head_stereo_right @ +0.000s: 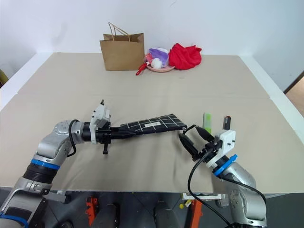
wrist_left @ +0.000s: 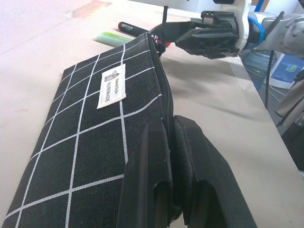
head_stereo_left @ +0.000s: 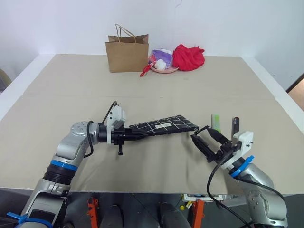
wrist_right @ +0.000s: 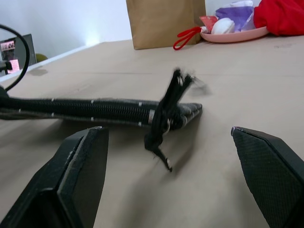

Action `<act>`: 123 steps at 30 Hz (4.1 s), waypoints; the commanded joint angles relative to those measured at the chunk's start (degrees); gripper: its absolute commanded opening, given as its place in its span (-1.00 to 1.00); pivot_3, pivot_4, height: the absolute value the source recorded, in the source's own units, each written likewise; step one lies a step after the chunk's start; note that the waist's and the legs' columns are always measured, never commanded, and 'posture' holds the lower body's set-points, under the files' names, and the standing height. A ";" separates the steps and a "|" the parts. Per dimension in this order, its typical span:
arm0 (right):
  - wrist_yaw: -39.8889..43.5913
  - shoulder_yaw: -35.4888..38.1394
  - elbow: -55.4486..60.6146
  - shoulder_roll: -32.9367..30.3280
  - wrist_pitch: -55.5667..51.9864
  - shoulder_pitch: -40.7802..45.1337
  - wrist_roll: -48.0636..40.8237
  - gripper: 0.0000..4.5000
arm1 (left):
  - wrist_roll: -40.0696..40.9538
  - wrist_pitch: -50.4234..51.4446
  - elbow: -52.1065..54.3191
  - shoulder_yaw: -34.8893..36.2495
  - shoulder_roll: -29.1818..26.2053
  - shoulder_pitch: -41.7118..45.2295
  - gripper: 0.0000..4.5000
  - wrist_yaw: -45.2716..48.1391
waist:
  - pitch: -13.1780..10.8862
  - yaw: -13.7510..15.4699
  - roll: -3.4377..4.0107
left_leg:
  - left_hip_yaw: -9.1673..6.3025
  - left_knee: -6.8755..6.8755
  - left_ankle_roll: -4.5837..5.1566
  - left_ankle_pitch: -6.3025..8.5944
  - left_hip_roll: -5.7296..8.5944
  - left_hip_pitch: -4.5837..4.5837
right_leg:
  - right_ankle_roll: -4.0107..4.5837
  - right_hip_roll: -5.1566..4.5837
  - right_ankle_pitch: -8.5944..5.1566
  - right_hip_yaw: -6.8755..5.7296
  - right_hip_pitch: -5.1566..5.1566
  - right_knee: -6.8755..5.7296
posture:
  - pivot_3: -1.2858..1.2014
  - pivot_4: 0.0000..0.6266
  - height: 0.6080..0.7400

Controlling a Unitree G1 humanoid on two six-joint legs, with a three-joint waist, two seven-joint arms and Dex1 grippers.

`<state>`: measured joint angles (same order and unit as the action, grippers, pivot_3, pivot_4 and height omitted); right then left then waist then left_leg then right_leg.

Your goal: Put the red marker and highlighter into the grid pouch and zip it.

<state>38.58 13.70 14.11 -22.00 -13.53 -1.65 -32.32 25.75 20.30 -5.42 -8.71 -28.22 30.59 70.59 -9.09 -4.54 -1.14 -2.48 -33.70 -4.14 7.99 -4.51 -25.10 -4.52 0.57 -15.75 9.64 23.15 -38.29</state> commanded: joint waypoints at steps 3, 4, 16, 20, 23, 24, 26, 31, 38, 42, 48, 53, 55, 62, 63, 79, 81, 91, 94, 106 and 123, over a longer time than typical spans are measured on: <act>0.47 -0.41 -0.17 0.17 1.13 2.75 -0.39 0.98 | 0.35 -0.51 2.78 1.01 -0.24 -0.32 -1.00 -0.06 | 0.00 0.05 0.00 | -0.02 0.00 0.00 0.00 0.00 -0.01 | 0.00 0.00 -0.01 -0.02 -0.01 0.00 | 0.03 -0.52 1.00; 0.71 -0.67 -0.59 0.15 0.90 3.12 -0.48 0.98 | 0.44 -0.43 2.86 1.07 -0.17 -0.36 -1.00 -0.15 | 0.00 0.06 0.00 | -0.02 0.00 0.00 0.00 0.00 -0.01 | -0.01 0.00 -0.01 -0.02 -0.01 0.00 | 0.03 -0.52 1.00; 1.94 -0.96 -1.87 -0.71 3.20 4.38 0.44 -0.91 | 0.60 -0.23 3.21 1.07 0.21 -0.64 -1.00 -0.41 | 0.00 0.06 0.00 | -0.06 0.01 0.00 0.00 0.00 -0.02 | -0.01 0.00 -0.02 -0.06 -0.02 0.00 | 0.03 -0.52 1.00; 1.87 -0.69 -1.26 -1.43 3.44 4.76 0.71 -0.91 | 0.44 -0.31 3.32 0.93 0.10 -0.95 -1.00 -0.26 | 0.00 0.06 0.00 | -0.06 0.01 0.00 0.00 0.00 -0.02 | -0.01 0.00 -0.01 -0.06 -0.02 0.00 | 0.03 -0.52 1.00; 2.18 -1.00 -0.89 -2.27 3.10 4.61 0.87 -0.91 | 0.40 -0.26 3.51 0.79 0.07 -1.11 -1.00 -0.16 | 0.00 0.07 0.00 | -0.06 0.01 0.00 0.00 0.00 -0.03 | -0.02 0.00 -0.01 -0.07 -0.02 0.00 | 0.03 -0.52 1.00; 2.34 -1.19 -0.77 -2.57 3.17 4.54 1.09 -0.91 | 0.39 -0.23 3.54 0.74 0.07 -1.12 -1.00 -0.12 | 0.00 0.07 0.00 | -0.06 0.01 0.00 0.00 0.00 -0.03 | -0.04 0.00 -0.01 -0.07 -0.02 0.00 | 0.03 -0.52 1.00; 2.66 -1.71 -0.40 -3.18 3.20 4.42 1.54 -0.91 | 0.31 -0.22 3.55 0.64 0.05 -1.10 -1.00 -0.07 | 0.00 0.06 0.00 | -0.06 0.01 0.00 0.00 0.00 -0.03 | -0.03 0.00 -0.01 -0.07 -0.02 0.00 | 0.03 -0.52 1.00; 3.39 -4.45 2.74 -3.92 1.59 4.89 1.84 -0.91 | 0.09 -0.38 3.45 0.53 -0.01 -1.00 -1.00 0.06 | 0.00 0.06 0.00 | -0.07 0.01 0.00 0.00 0.00 -0.03 | -0.02 0.00 -0.01 -0.08 -0.02 0.00 | 0.03 -0.52 1.00; 2.39 -10.04 6.83 -3.71 -4.10 8.57 1.26 -0.91 | -0.46 -0.95 3.35 -0.08 0.60 -0.56 -1.00 0.22 | 0.00 0.08 0.00 | -0.08 0.00 0.00 0.00 0.00 -0.04 | -0.02 0.00 -0.02 -0.08 -0.03 0.00 | 0.03 -0.52 1.00; 3.13 -14.10 7.37 -4.21 -7.24 10.37 2.54 -0.91 | -0.75 -1.92 3.09 -0.29 1.15 -0.23 -1.00 0.36 | 0.00 0.05 0.00 | -0.09 0.01 0.00 0.00 0.00 -0.02 | 0.00 0.01 -0.02 -0.09 -0.01 0.00 | 0.03 -0.52 1.00; 2.17 -15.66 6.14 -4.51 -8.43 11.15 4.79 -0.91 | -0.25 -1.95 4.34 0.61 1.58 0.35 -1.00 -0.39 | 0.00 0.24 -0.01 | -0.12 0.01 0.00 0.00 0.00 -0.08 | -0.07 0.00 -0.03 -0.11 -0.02 0.01 | 0.03 -0.52 1.00; 2.66 -19.19 6.43 -2.73 -10.23 14.90 5.27 -0.91 | -1.24 -3.35 4.50 -0.07 1.84 0.05 -1.00 -0.43 | -0.01 0.00 -0.01 | -0.13 0.00 0.00 0.00 0.00 -0.05 | -0.04 0.01 -0.01 -0.12 -0.02 0.00 | 0.03 -0.52 1.00; 2.02 -20.54 6.75 -1.66 -11.59 16.57 5.29 -0.91 | -1.84 -4.25 3.95 -0.40 2.23 0.17 -1.00 -0.48 | 0.00 0.00 -0.01 | -0.13 0.00 0.00 0.00 -0.01 -0.03 | -0.02 0.02 0.01 -0.13 -0.01 -0.01 | 0.03 -0.52 1.00; 2.14 -24.43 4.53 1.49 -14.61 20.70 5.77 -0.91 | -3.26 -5.85 2.90 -0.98 3.95 0.92 -1.00 -0.56 | -0.01 0.11 -0.01 | -0.16 0.03 0.00 0.00 0.00 -0.08 | -0.12 0.02 0.02 -0.16 -0.01 0.00 | 0.03 -0.52 1.00; 2.12 -24.87 4.13 1.95 -15.05 21.26 5.82 -0.91 | -3.41 -6.02 2.74 -1.00 4.08 0.98 -1.00 -0.55 | -0.01 0.11 -0.01 | -0.17 0.04 0.00 0.00 0.00 -0.08 | -0.14 0.02 0.02 -0.17 -0.01 0.00 | 0.03 -0.52 1.00; 4.67 -20.77 9.25 0.02 -26.84 21.01 -1.95 -0.39 | -4.51 -6.56 3.16 -0.20 4.29 0.35 -1.00 -0.27 | -0.01 0.16 -0.03 | -0.22 0.07 0.00 0.00 0.00 -0.11 | -0.16 0.02 0.03 -0.22 -0.01 0.00 | 0.03 -0.52 1.00; 6.33 -16.90 12.24 -2.38 -30.06 19.23 -7.89 0.04 | -4.43 -6.50 3.53 -0.04 4.05 0.13 -1.00 -0.31 | -0.02 0.26 -0.02 | -0.29 0.08 0.00 0.00 0.00 -0.12 | -0.16 0.02 0.00 -0.28 -0.02 0.00 | 0.03 -0.52 1.00; -7.05 13.72 8.32 -14.12 -40.47 16.09 -36.46 0.98 | -2.83 -6.31 3.86 0.69 2.22 -0.19 -1.00 1.76 | -0.03 0.22 -0.06 | -0.33 0.07 0.01 0.00 0.00 -0.10 | 0.03 0.01 -0.07 -0.30 -0.06 0.00 | 0.03 -0.52 1.00; -15.51 12.59 2.90 -13.32 -30.21 13.91 -18.96 0.98 | -2.55 -6.20 3.62 0.63 1.83 0.29 -1.00 2.63 | -0.03 0.04 -0.06 | -0.32 0.07 0.01 0.00 0.00 -0.05 | 0.04 0.02 -0.07 -0.30 -0.07 0.00 | 0.03 -0.52 1.00; -26.63 1.86 -0.66 -2.30 -11.31 8.53 7.72 0.98 | -2.63 -6.14 4.12 0.48 1.48 0.29 -1.00 2.38 | -0.11 -0.01 0.11 | -0.28 0.16 0.01 0.00 0.01 -0.08 | -0.11 0.01 -0.02 -0.29 0.00 0.00 | 0.03 -0.52 1.00; -27.37 -2.51 -8.92 2.95 -5.47 6.83 17.29 0.88 | -2.10 -5.11 6.16 0.52 1.50 -0.32 -1.00 0.94 | -0.10 0.00 0.09 | -0.29 0.14 0.01 0.00 0.00 -0.03 | -0.07 0.01 -0.01 -0.30 -0.05 0.00 | 0.03 -0.52 1.00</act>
<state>11.13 11.66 6.41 -19.42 -19.15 5.45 -15.58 22.64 15.40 -1.51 -9.03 -26.31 30.03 71.65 -9.19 -4.54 -1.06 -2.77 -33.58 -4.13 7.99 -4.51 -25.11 -4.52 0.59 -15.78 9.34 23.09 -38.29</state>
